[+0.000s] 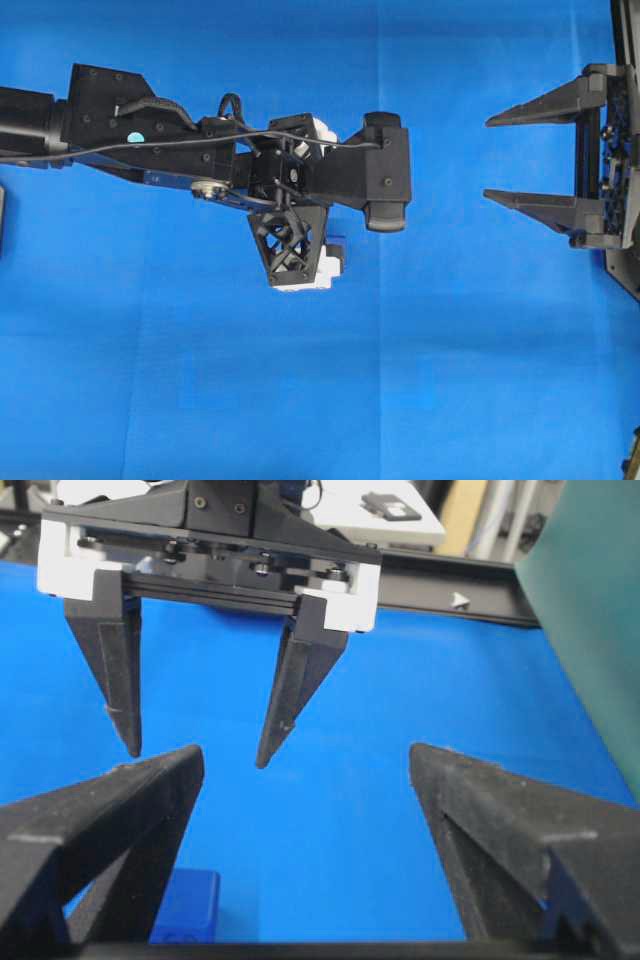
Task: Handover the blue block to the right arm after grasping it with the left arm, then place it in the designated position.
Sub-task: 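Reach the left gripper over the blue cube and lower around it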
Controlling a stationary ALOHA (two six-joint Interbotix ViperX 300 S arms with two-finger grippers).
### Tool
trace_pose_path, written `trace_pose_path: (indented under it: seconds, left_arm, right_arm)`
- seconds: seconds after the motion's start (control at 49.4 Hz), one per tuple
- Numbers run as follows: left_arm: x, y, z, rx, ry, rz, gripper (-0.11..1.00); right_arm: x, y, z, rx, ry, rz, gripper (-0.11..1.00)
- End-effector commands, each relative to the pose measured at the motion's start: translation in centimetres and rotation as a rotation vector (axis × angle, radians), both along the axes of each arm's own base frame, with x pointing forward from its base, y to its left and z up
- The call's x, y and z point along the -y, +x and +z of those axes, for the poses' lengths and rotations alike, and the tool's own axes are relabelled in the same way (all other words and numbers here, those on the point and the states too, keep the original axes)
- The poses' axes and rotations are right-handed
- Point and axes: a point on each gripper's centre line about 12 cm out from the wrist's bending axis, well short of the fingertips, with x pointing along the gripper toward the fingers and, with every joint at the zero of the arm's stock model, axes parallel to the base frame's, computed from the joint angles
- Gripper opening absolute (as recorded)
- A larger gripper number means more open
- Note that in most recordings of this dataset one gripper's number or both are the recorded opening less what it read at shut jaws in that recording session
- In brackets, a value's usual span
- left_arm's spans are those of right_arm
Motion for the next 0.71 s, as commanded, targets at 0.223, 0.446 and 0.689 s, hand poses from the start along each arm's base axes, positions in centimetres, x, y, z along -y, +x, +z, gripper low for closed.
trace_pose_path:
  seconds: [0.223,0.446,0.689]
  left_arm:
    - [0.2,0.3,0.7,0.052,-0.001,-0.004,0.93]
    - [0.5,0.7,-2.1,0.058,-0.004,-0.008,0.93]
    - [1.3,0.8,-6.1,0.058,-0.007,-0.023,0.93]
  right_arm:
    - [0.1,0.3,1.1,0.029,-0.003,-0.003,0.97]
    - [0.1,0.3,1.0,0.026,-0.003,-0.003,0.98]
    - [0.1,0.4,0.9,0.021,-0.003,-0.003,0.98]
